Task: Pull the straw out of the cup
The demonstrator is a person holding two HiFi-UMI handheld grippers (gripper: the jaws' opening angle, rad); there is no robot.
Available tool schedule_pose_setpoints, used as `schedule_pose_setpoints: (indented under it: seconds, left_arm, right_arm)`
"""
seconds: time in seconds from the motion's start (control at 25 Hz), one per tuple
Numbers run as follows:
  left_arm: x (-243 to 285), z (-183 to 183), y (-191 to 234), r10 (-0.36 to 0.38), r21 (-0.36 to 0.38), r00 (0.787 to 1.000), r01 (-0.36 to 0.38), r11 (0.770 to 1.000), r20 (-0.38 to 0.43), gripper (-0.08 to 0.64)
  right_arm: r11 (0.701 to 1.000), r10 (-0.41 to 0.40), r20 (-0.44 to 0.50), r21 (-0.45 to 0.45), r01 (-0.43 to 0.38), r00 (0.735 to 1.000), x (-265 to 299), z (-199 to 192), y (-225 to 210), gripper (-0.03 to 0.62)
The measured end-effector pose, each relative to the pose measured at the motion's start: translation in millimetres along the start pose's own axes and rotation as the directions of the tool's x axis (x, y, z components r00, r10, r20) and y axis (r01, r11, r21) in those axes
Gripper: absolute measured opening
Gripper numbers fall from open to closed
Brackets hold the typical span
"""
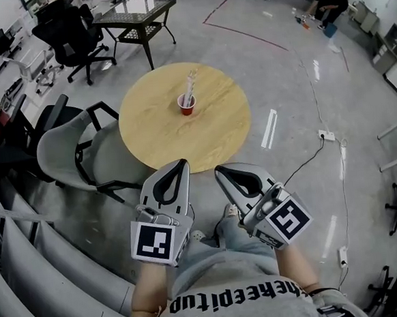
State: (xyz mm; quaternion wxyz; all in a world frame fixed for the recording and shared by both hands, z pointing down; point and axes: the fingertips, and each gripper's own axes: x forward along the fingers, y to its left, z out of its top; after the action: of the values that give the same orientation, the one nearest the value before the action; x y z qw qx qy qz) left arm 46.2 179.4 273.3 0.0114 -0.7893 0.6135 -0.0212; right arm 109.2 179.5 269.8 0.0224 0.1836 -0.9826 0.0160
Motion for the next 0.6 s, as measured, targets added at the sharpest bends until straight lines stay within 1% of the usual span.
schedule_pose_setpoints:
  seconds: [0.12,0.24,0.4,0.52,0.6]
  left_arm:
    - [-8,-1,1,-0.005,-0.008,1.000,0.005,1.000,-0.002,0.023]
    - [-13,-3,2,-0.001,-0.013,1.000,0.001,1.000,-0.023,0.023]
    - [-12,-3,12,0.015,-0.010,1.000,-0.015,1.000,-0.011,0.023]
    - [-7,-5,17,0.020,-0.024,0.998,-0.021,0.999,-0.053,0.023]
    - [2,-3,24,0.029,-0.015,0.999,-0.030,0.999,-0.026,0.023]
  right_arm:
    - [1.000,-0.017,-0.008,0.009,0.017,1.000,-1,1,6,0.011]
    - [1.000,-0.024,-0.008,0.000,0.024,1.000,0,5,8,0.011]
    - [1.000,-0.015,-0.009,-0.011,0.015,1.000,9,5,8,0.011]
    - [1.000,0.000,-0.041,0.001,0.000,0.999,15,0,3,0.011]
    - [1.000,0.009,-0.054,0.008,-0.009,0.998,22,-3,-4,0.011]
